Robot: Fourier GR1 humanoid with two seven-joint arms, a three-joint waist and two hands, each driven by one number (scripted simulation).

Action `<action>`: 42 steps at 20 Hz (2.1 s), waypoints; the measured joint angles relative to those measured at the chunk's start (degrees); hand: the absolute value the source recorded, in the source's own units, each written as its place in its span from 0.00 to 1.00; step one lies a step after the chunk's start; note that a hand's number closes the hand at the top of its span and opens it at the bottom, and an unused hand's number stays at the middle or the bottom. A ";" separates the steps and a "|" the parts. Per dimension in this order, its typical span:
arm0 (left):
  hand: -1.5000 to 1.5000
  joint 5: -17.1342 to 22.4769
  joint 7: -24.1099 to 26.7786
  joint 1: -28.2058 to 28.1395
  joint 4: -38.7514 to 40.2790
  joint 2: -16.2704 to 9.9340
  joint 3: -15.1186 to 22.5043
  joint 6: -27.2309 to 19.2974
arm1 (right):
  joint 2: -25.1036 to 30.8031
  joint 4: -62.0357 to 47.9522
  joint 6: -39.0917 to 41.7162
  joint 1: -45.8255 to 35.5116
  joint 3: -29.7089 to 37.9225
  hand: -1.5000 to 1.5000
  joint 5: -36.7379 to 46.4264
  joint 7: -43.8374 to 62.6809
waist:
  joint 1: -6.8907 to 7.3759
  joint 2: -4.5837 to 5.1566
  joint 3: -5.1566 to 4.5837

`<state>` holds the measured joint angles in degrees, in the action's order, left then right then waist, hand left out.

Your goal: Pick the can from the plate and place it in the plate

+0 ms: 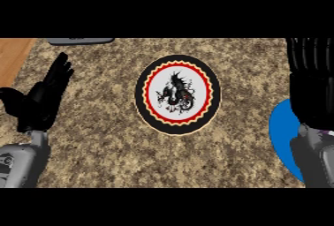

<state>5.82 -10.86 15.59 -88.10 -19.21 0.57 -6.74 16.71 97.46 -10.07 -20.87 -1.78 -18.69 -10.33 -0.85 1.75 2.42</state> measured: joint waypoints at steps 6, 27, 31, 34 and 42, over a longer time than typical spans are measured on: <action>0.50 -2.27 -1.53 -4.88 2.81 1.92 1.29 -2.73 | 7.75 -1.01 19.21 5.42 -1.31 1.00 -11.54 6.25 | 0.01 -1.14 -1.73; 0.50 -4.18 -1.24 -12.55 4.63 7.74 5.12 -5.56 | 34.77 -22.19 38.64 19.69 5.00 0.00 13.31 -32.88 | 1.44 -1.36 -2.01; 0.50 -4.81 -1.19 -12.90 4.68 7.99 5.49 -5.78 | 39.20 -24.44 33.06 18.39 3.10 0.00 22.16 -38.03 | 1.88 -1.40 -2.15; 0.50 -5.12 -1.16 -12.89 4.60 8.22 5.66 -5.78 | 42.18 -26.68 30.51 17.22 0.79 0.00 27.65 -40.62 | 2.03 -1.42 -2.23; 0.50 -5.49 -1.47 -12.12 5.13 8.40 5.46 -5.31 | 47.06 -29.35 29.20 12.67 -8.70 0.00 39.27 -40.97 | 2.39 -1.42 -2.35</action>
<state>0.34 -12.33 3.47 -82.97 -10.81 6.03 -12.04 63.77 68.11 19.13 -8.20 -10.47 20.58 -51.30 1.53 0.33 0.07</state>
